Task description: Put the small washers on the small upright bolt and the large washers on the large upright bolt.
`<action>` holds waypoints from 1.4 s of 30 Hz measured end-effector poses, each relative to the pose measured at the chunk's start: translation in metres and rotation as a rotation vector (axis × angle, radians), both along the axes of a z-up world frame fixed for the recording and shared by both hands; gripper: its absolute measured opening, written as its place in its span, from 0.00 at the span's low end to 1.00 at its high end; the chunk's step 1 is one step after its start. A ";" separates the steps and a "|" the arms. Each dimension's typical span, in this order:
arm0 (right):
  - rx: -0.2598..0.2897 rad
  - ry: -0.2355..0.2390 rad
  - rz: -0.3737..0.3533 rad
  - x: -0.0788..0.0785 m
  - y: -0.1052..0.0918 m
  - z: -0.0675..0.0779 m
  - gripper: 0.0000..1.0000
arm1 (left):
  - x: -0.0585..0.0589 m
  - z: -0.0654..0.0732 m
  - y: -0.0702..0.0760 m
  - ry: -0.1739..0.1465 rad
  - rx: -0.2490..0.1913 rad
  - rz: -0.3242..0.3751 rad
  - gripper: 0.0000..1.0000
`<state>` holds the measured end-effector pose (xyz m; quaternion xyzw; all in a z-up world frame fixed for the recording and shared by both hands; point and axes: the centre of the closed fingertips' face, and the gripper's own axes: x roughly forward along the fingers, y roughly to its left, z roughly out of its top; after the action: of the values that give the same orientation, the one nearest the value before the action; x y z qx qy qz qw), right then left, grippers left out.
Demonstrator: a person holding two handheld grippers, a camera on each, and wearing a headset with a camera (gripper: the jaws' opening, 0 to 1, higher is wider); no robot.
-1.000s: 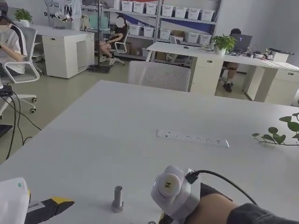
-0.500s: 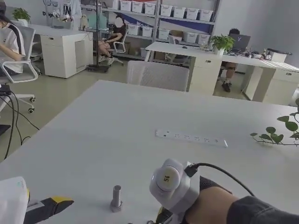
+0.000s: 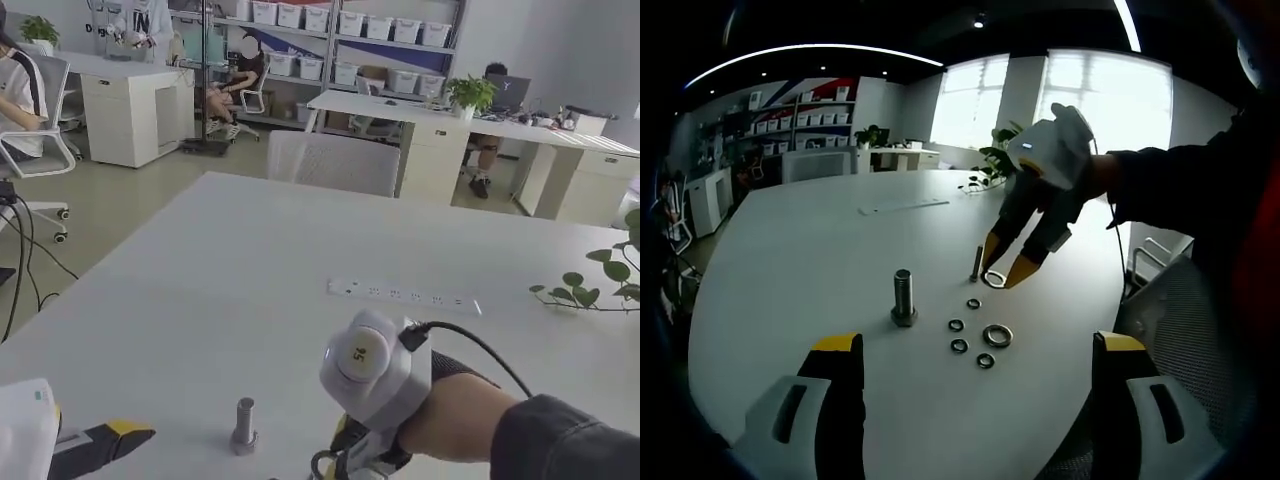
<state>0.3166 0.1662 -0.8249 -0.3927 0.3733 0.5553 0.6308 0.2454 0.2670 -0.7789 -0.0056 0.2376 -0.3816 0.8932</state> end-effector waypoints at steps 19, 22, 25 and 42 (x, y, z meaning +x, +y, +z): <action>0.004 -0.049 0.030 0.012 0.016 0.033 0.23 | -0.001 0.000 -0.001 0.000 -0.004 -0.006 0.95; 0.008 -0.061 0.041 0.014 0.022 0.041 0.23 | -0.001 0.000 0.000 -0.002 -0.006 -0.004 0.95; 0.013 -0.071 0.050 0.016 0.028 0.047 0.23 | -0.001 0.000 0.000 -0.002 -0.005 -0.004 0.95; 0.017 -0.119 0.111 0.031 0.056 0.071 0.23 | 0.000 0.000 0.000 -0.004 -0.006 0.001 0.95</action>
<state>0.3474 0.2222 -0.7539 -0.4398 0.3084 0.5683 0.6233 0.2454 0.2667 -0.7791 -0.0074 0.2346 -0.3817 0.8940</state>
